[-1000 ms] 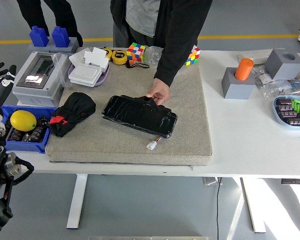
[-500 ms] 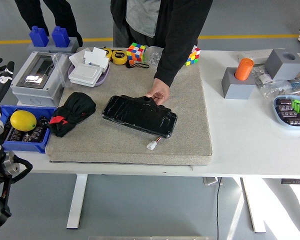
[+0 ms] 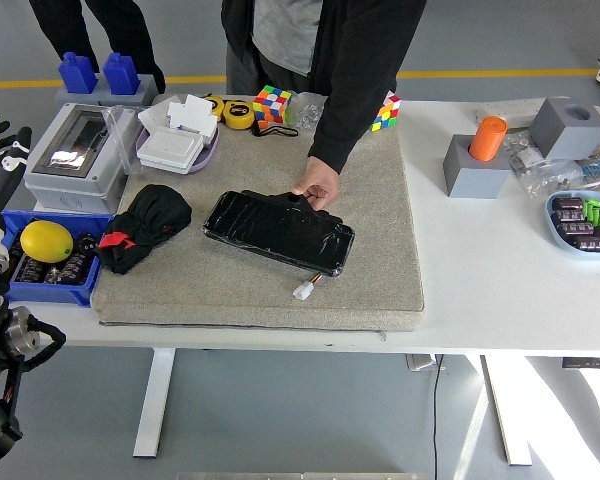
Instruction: Pick the rag up,wipe the panel,place it on the desk
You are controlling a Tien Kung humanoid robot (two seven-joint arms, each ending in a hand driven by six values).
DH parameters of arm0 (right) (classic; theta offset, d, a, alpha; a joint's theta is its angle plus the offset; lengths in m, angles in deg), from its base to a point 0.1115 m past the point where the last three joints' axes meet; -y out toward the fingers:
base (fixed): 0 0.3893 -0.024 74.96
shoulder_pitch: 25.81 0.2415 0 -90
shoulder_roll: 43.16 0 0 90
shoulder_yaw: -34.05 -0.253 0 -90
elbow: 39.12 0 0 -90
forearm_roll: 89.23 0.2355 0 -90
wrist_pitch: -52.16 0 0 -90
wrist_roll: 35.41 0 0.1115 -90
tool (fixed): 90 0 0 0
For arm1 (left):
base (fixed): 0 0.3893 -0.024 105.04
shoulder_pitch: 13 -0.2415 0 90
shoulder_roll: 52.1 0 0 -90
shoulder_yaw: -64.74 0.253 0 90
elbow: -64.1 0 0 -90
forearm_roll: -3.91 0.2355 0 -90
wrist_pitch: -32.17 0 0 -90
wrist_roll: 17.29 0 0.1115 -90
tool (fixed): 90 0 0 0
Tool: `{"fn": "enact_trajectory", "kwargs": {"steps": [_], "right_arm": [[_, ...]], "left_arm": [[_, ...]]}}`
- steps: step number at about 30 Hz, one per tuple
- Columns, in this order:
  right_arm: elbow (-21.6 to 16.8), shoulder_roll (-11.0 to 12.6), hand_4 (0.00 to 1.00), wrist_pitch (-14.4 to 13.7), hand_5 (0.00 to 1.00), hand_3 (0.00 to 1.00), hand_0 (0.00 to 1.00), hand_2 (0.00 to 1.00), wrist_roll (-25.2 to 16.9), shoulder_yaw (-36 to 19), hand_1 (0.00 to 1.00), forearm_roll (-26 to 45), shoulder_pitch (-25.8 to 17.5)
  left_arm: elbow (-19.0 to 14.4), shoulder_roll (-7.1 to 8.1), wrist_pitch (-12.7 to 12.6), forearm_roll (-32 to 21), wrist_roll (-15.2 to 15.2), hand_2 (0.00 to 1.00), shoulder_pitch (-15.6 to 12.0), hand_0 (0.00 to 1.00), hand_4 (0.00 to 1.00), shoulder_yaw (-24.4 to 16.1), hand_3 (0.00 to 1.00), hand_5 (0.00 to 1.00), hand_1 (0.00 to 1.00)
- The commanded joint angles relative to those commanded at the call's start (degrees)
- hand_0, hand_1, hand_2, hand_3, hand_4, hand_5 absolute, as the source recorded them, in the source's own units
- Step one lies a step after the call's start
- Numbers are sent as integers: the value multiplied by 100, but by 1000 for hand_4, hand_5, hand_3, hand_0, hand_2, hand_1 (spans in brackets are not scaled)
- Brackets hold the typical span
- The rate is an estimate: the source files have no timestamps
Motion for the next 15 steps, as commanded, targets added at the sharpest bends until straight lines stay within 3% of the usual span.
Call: {"fn": "enact_trajectory", "kwargs": {"steps": [15], "right_arm": [[-15,-56,885,-21,365,519,591,532,19,-126,602,-46,-62]], "left_arm": [[-104,-11,19,-29,-14,650,-99,565,887,-74,635,303,623]]}}
